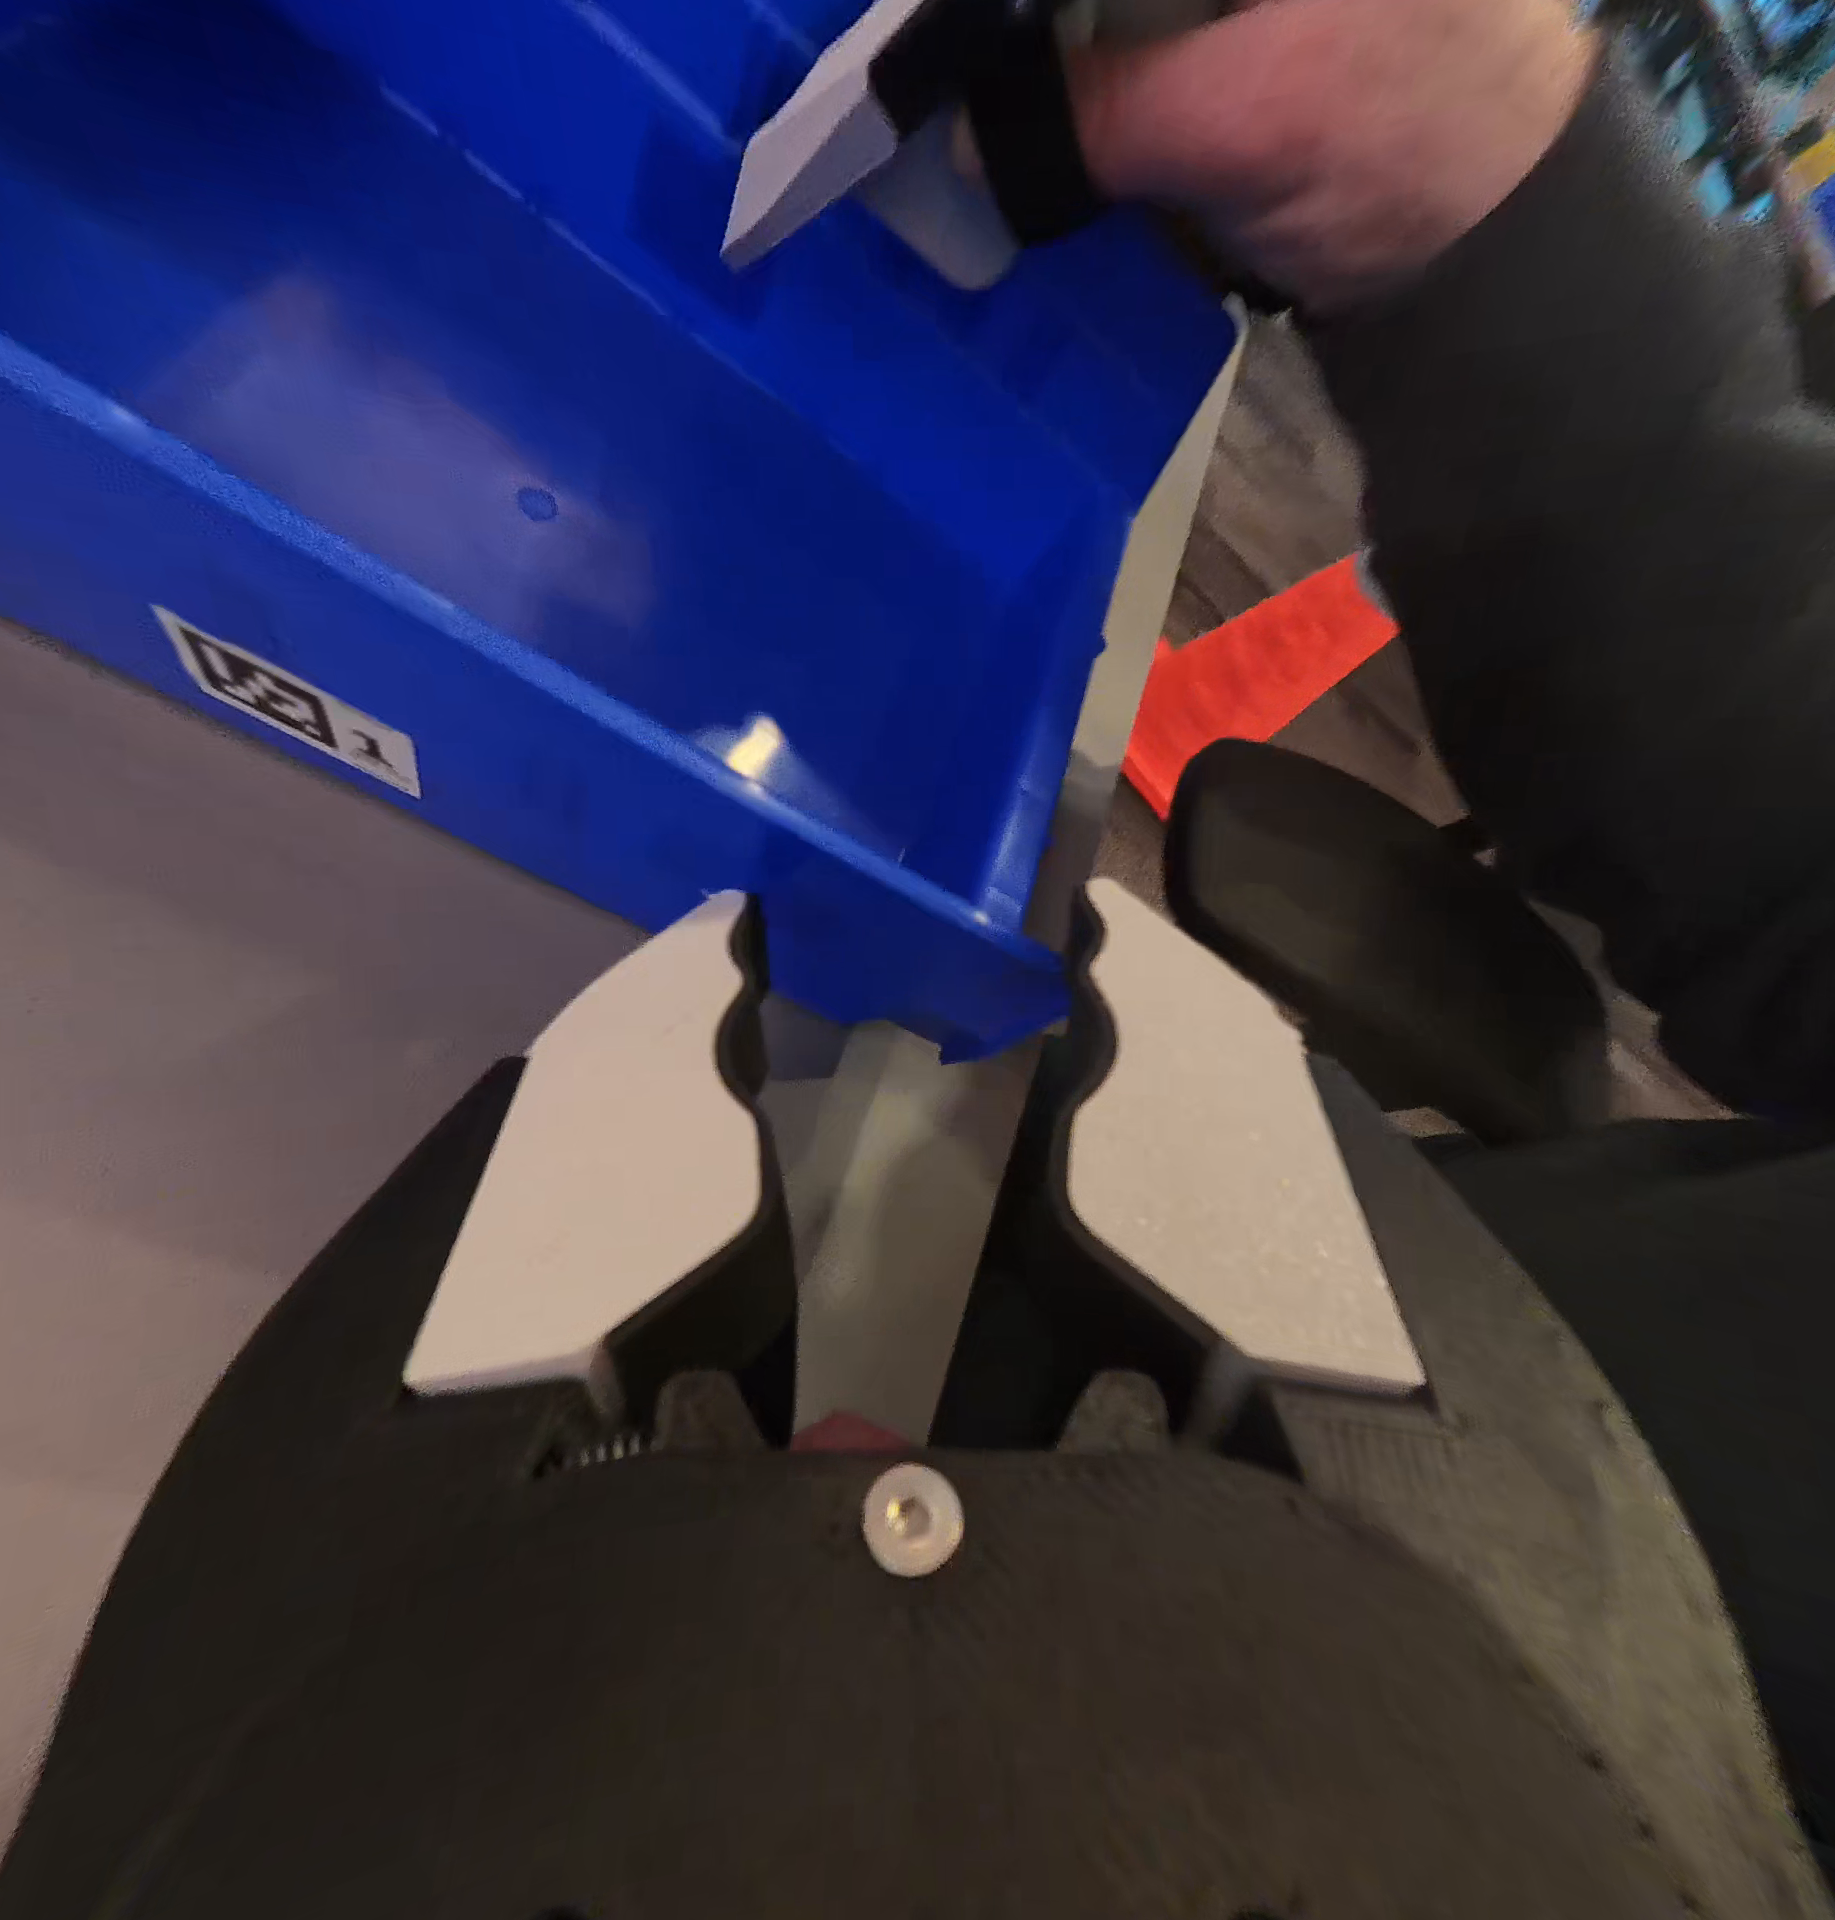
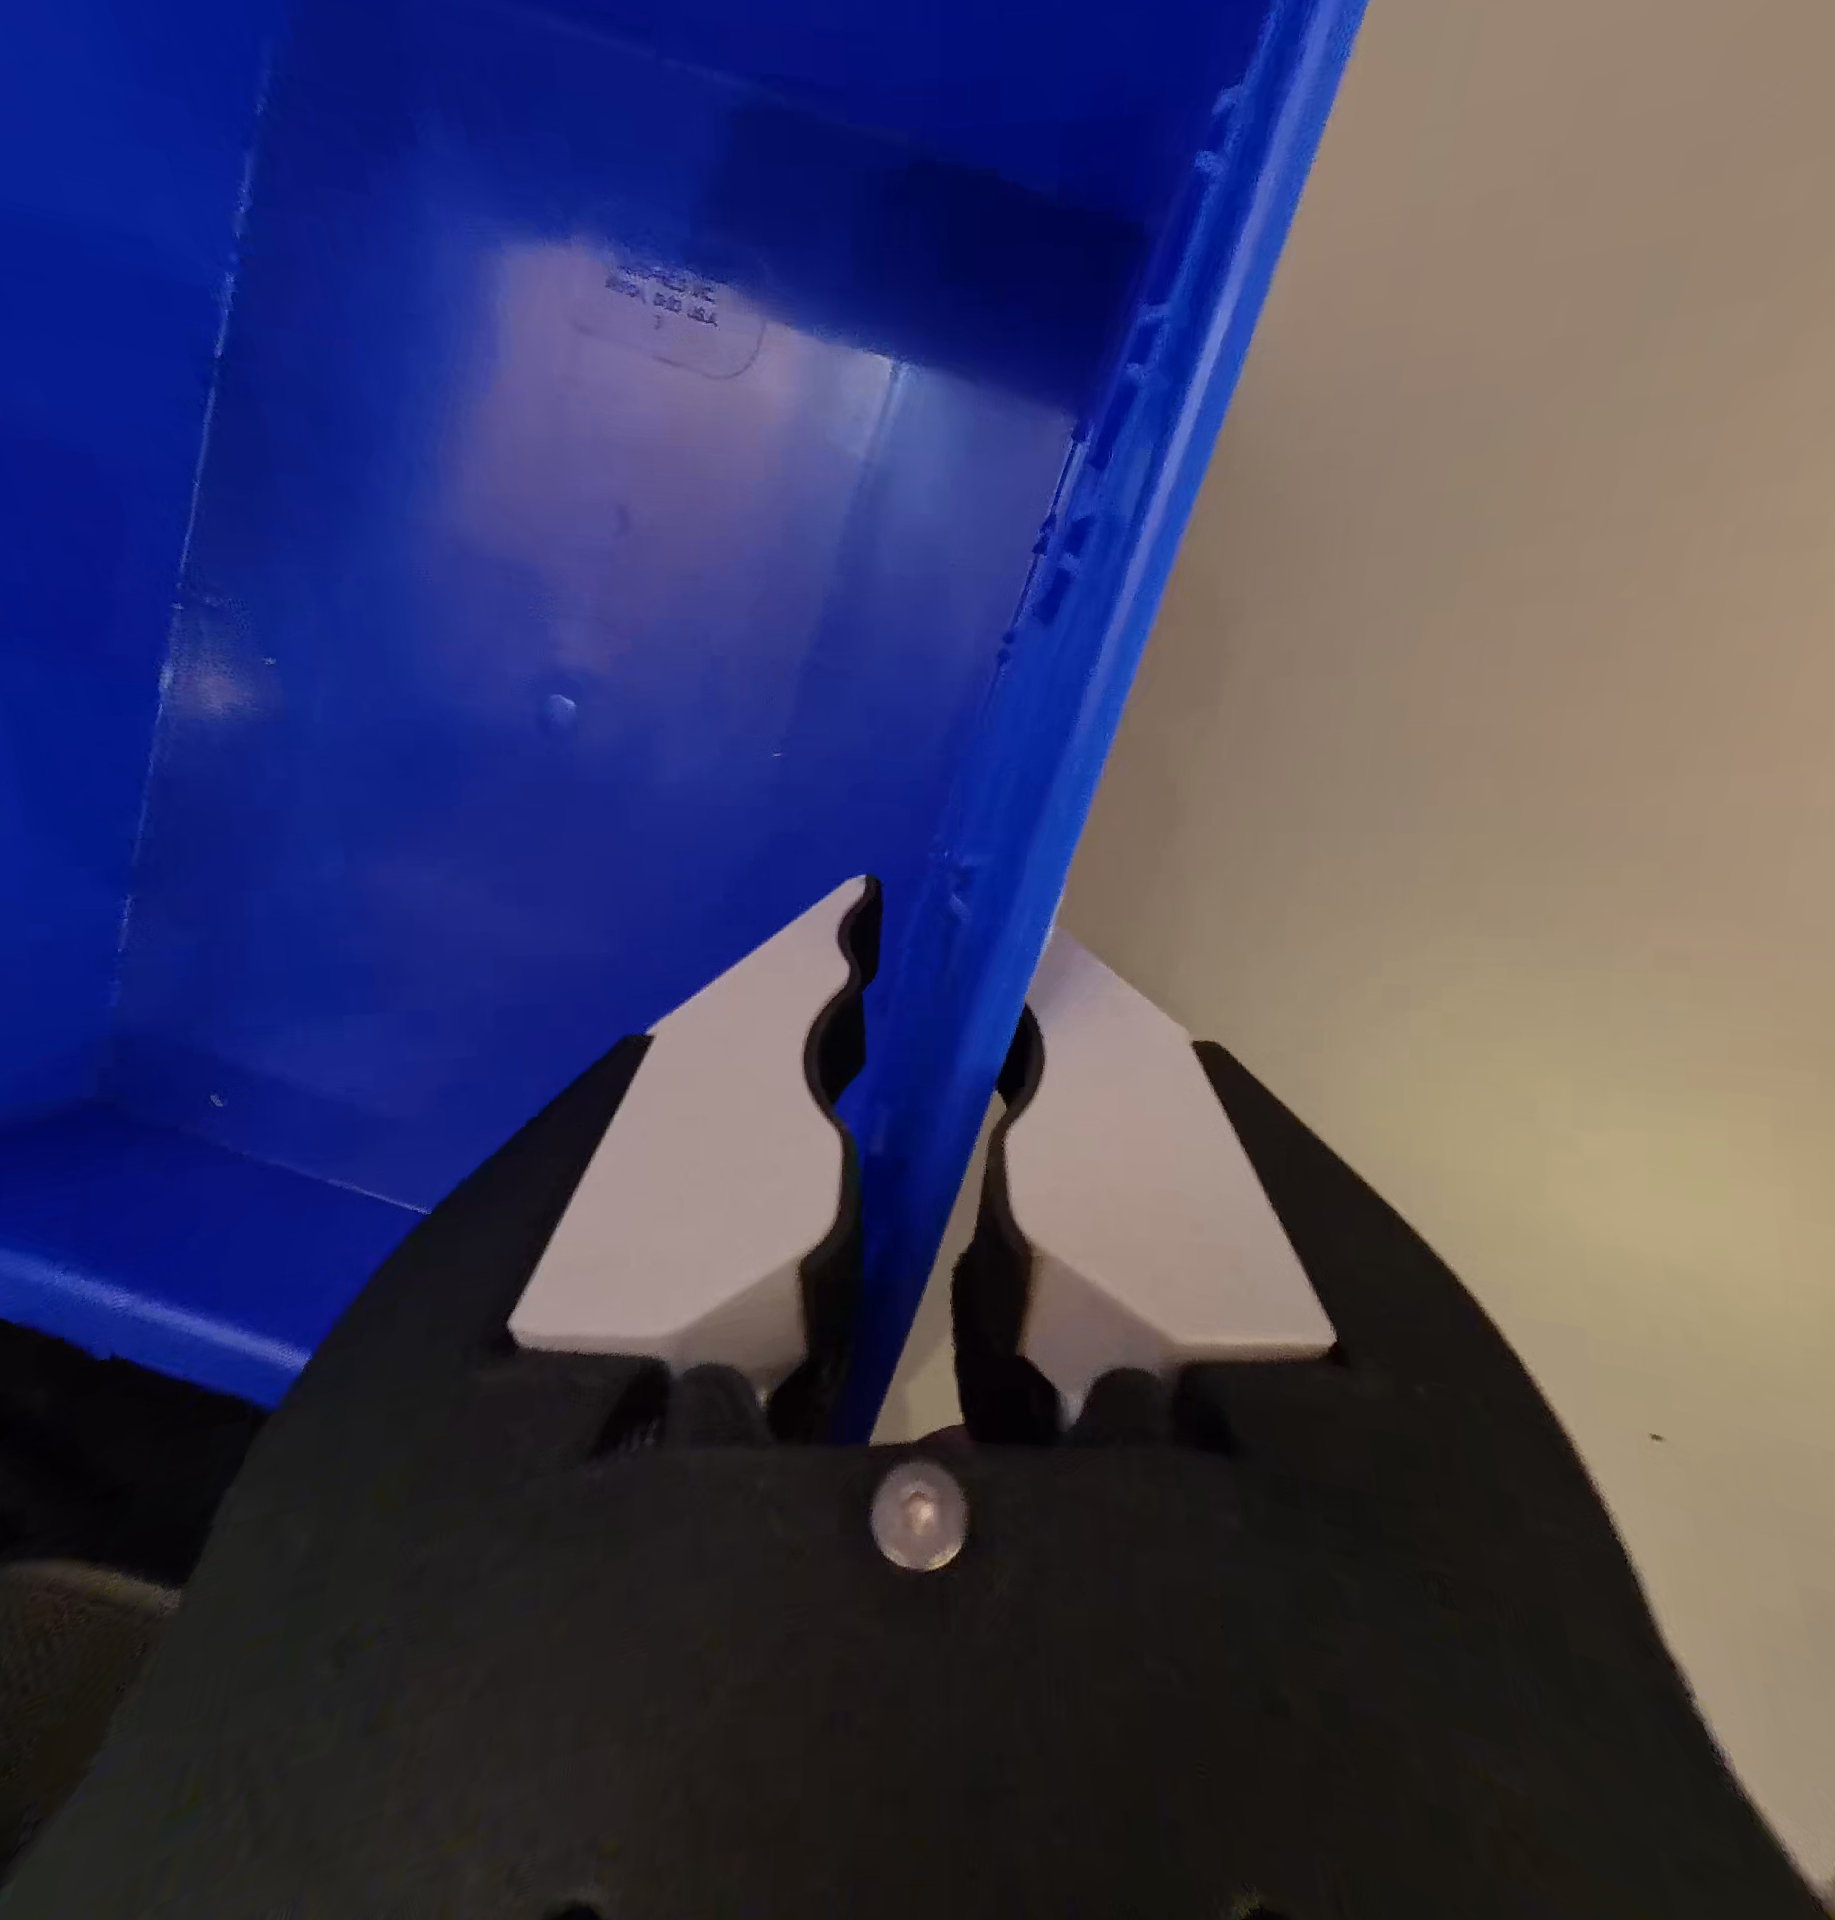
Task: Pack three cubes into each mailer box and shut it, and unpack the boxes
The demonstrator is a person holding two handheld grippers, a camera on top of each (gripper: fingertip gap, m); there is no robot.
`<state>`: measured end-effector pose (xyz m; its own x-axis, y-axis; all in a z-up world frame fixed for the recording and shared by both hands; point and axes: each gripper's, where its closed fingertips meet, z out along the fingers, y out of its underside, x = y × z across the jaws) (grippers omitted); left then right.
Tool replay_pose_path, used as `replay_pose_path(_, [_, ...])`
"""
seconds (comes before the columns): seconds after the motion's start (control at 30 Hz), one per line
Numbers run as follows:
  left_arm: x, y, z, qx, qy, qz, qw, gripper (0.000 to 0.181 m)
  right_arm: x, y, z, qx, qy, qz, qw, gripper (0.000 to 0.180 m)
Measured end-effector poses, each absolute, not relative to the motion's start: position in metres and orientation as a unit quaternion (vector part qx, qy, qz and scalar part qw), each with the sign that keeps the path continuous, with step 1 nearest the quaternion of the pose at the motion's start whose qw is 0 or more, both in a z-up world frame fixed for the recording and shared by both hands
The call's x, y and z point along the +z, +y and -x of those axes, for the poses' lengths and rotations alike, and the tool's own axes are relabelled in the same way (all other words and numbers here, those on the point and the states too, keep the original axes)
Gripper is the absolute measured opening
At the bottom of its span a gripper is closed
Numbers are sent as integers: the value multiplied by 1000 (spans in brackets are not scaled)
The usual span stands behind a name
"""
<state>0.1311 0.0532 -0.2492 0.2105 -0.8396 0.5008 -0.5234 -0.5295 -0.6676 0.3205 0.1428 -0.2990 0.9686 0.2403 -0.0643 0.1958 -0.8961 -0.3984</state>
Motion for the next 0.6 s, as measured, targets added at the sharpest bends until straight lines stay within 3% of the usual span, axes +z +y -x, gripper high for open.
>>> replay_pose_path(0.07, [-233, 58, -123, -454, 442, 747, 202, 37, -299, 143, -325, 45, -120, 972, 197, 9])
replay_pose_path(0.23, [-199, 86, -56, -425, 402, 762, 279, 31, -299, 133, -344, 35, -131, 972, 194, 6])
replay_pose_path(0.43, [-196, 158, 140, -184, 287, 858, 384, 34, -298, 115, -383, 30, -111, 972, 203, 3])
replay_pose_path(0.6, [-206, 174, 304, -41, 162, 909, 382, 39, -298, 103, -414, 26, -72, 975, 211, 3])
